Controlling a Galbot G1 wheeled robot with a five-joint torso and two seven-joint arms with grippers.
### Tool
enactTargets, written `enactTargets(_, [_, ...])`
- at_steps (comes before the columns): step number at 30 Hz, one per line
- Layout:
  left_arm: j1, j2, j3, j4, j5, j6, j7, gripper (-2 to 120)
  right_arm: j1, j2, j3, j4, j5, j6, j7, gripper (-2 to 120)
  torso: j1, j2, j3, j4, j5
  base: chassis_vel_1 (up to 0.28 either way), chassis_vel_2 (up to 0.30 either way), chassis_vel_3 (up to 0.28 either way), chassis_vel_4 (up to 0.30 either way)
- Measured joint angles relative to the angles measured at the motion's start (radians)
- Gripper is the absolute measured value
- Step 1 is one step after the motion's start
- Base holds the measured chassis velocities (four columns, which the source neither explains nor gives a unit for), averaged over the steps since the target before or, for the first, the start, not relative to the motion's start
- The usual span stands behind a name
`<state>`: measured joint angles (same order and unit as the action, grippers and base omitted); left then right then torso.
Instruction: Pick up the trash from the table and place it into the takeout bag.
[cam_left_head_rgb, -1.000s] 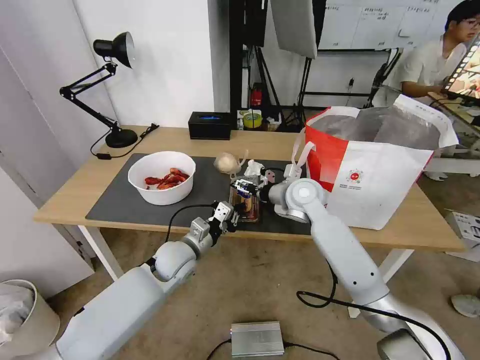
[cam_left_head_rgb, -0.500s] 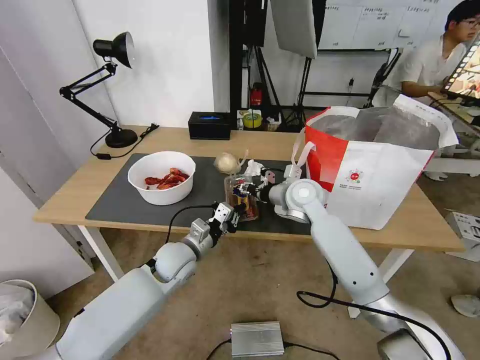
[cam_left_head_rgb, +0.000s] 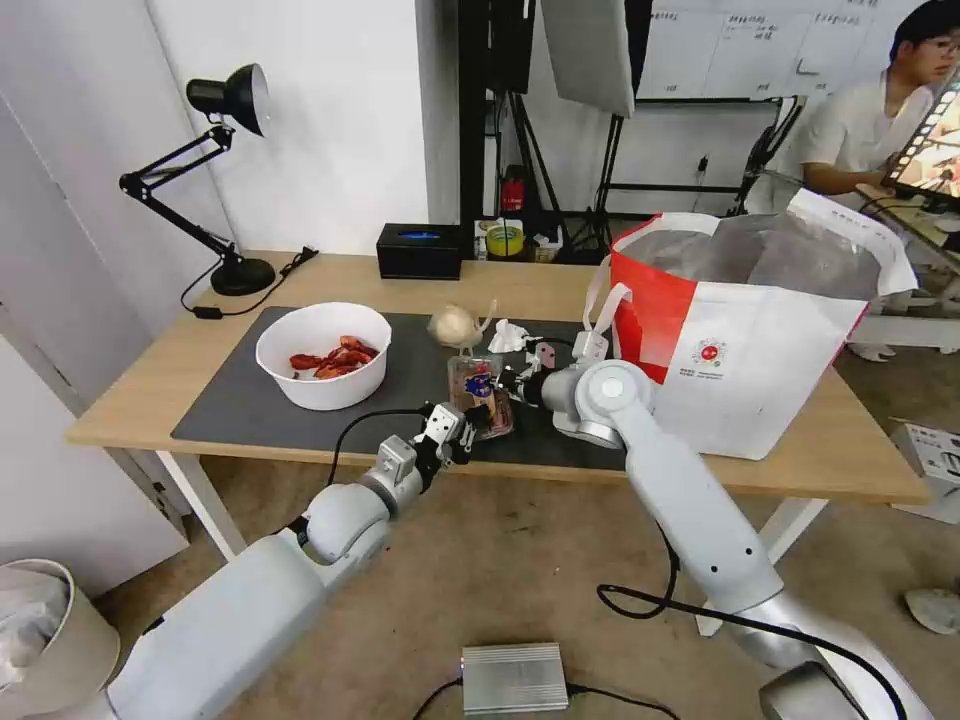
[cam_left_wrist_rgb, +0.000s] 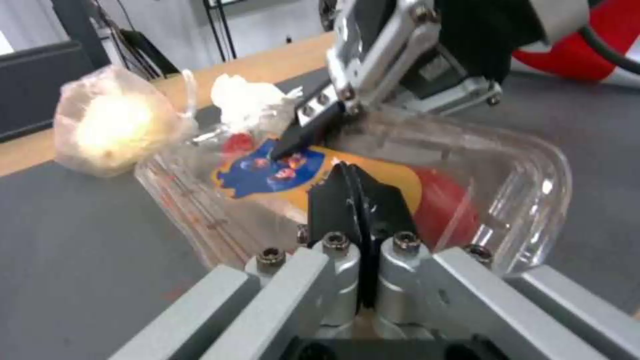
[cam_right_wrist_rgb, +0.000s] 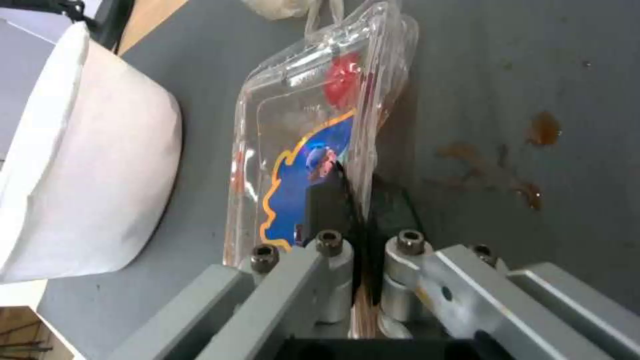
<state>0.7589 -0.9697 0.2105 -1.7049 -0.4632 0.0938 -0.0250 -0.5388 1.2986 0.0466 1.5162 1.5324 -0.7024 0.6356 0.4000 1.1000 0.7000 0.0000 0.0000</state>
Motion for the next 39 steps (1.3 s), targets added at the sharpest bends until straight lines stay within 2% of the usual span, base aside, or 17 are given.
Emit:
enactTargets(7, [0.015, 0.019, -0.031, -0.027, -0.008, -0.005, -0.001, 0, 0.001, 0.002, 0.002, -0.003, 0.001, 0.0, 0.0, 0, 0.0, 0.0, 0.0, -0.0001, 0.0, 0.0, 0.0, 0.0, 0.0])
enactTargets(13, [0.069, 0.053, -0.092, -0.062, -0.012, -0.009, 0.0, 0, 0.005, 0.003, 0.005, -0.005, 0.003, 0.0, -0.003, 0, 0.0, 0.0, 0.0, 0.0, -0.0001, 0.0, 0.0, 0.0, 0.0])
enactTargets(16, [0.149, 0.075, -0.175, -0.099, -0.011, -0.02, 0.002, 0, 0.009, -0.003, 0.005, -0.005, 0.014, 0.0, -0.006, 0, 0.0, 0.0, 0.0, 0.0001, 0.0, 0.0, 0.0, 0.0, 0.0])
enactTargets(20, [0.217, 0.082, -0.235, -0.13, -0.002, -0.033, 0.002, 0, 0.009, -0.005, 0.008, -0.005, 0.02, 0.0, -0.008, 0, 0.0, 0.0, 0.0, 0.0002, 0.0, 0.0, 0.0, 0.0, 0.0])
enactTargets(22, [0.293, 0.083, -0.286, -0.167, 0.007, -0.044, -0.002, 0, 0.007, -0.008, 0.015, -0.005, 0.02, 0.0, -0.016, 0, 0.0, 0.0, 0.0, 0.0003, -0.0001, 0.0, 0.0, 0.0, 0.0])
enactTargets(24, [0.312, 0.082, -0.298, -0.179, 0.012, -0.049, -0.01, 3, 0.006, -0.009, 0.016, -0.005, 0.02, 0.0, -0.019, 0, 0.0, 0.0, 0.0, 0.0002, 0.0, 0.0, 0.0, 0.0, 0.0])
enactTargets(31, [0.407, 0.055, -0.369, -0.248, 0.018, -0.055, -0.03, 33, 0.003, -0.009, 0.032, 0.031, 0.02, 0.003, -0.022, 0, 0.0, 0.0, 0.0, 0.0, 0.0, 0.0, 0.0, 0.0, 0.0])
enactTargets(32, [0.407, 0.055, -0.369, -0.248, 0.018, -0.055, -0.03, 33, 0.003, -0.009, 0.032, 0.031, 0.02, 0.003, -0.022, 0, 0.0, 0.0, 0.0, 0.0, 0.0, 0.0, 0.0, 0.0, 0.0])
enactTargets(39, [0.516, 0.003, -0.429, -0.293, 0.037, -0.056, -0.033, 63, 0.021, -0.048, 0.07, 0.112, 0.019, 0.023, -0.022, 0, 0.0, 0.0, 0.0, -0.0001, 0.0001, 0.0, 0.0, 0.0, 0.0])
